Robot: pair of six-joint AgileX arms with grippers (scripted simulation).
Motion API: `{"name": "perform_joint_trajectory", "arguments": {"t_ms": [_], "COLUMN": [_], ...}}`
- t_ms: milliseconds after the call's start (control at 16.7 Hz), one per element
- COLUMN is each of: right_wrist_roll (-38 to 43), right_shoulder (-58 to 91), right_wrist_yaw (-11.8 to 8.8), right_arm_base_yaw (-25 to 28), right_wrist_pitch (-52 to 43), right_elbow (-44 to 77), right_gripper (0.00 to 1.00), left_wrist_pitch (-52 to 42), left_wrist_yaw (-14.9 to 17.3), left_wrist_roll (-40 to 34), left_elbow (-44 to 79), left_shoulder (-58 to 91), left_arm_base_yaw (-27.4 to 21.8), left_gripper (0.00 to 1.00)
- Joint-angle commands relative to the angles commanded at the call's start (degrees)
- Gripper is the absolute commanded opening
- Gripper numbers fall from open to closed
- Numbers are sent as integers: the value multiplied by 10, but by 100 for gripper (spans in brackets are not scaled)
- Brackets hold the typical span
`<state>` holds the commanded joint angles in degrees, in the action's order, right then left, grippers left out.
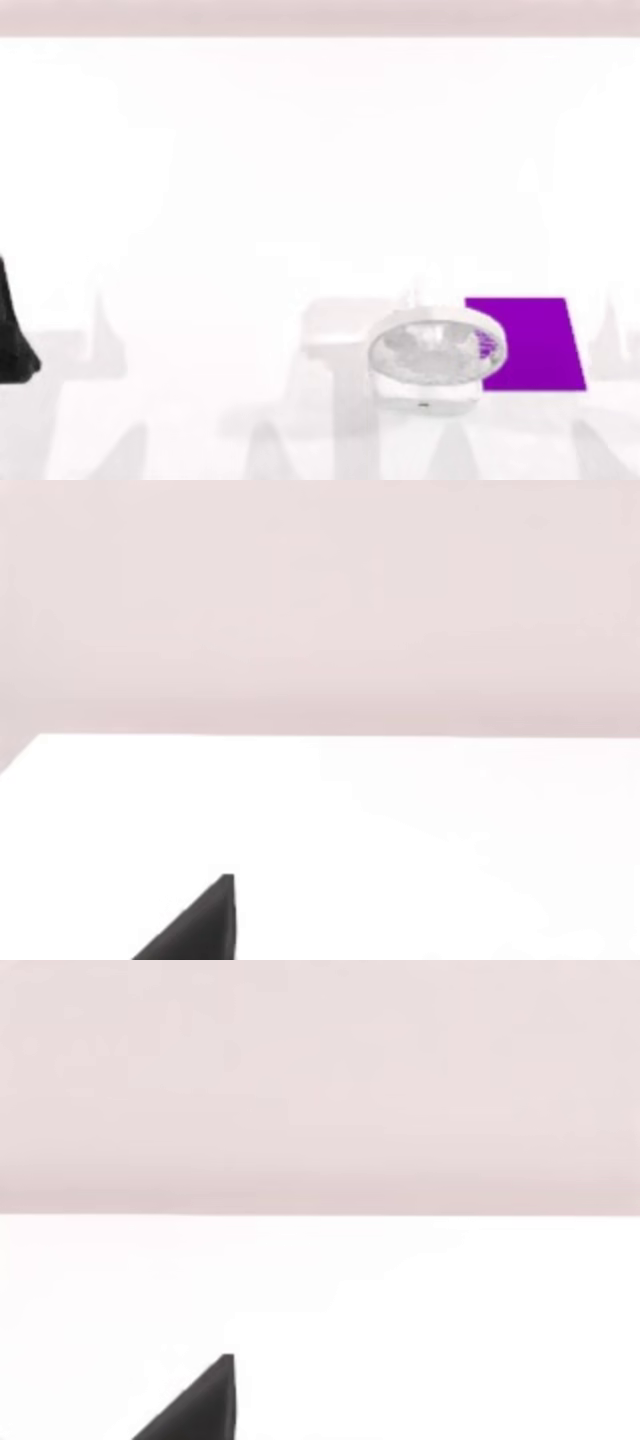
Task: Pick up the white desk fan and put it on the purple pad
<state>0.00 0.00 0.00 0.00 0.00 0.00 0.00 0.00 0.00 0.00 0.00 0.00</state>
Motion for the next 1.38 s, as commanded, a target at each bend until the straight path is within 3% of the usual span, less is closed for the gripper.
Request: {"name": "perform_joint_trajectory", "arguments": {"t_ms": [240, 420, 1380], "right_wrist_roll": [-9, -44, -355], "right_shoulder": [18, 90, 902], "right_wrist_yaw": [0, -1, 0], "right_arm_base_yaw": [10, 46, 378], "right_wrist_pitch": [-17, -83, -702], "right_elbow": [17, 88, 830], "right_gripper": [100, 100, 100], "left_wrist_pitch": [0, 0, 0], "left_wrist_yaw": [0, 0, 0], "left_wrist_roll": [0, 0, 0], "left_elbow": [0, 0, 0], "left_shoulder": [0, 0, 0], "left_arm_base_yaw": [0, 0, 0], "left_gripper": [100, 100, 100]}}
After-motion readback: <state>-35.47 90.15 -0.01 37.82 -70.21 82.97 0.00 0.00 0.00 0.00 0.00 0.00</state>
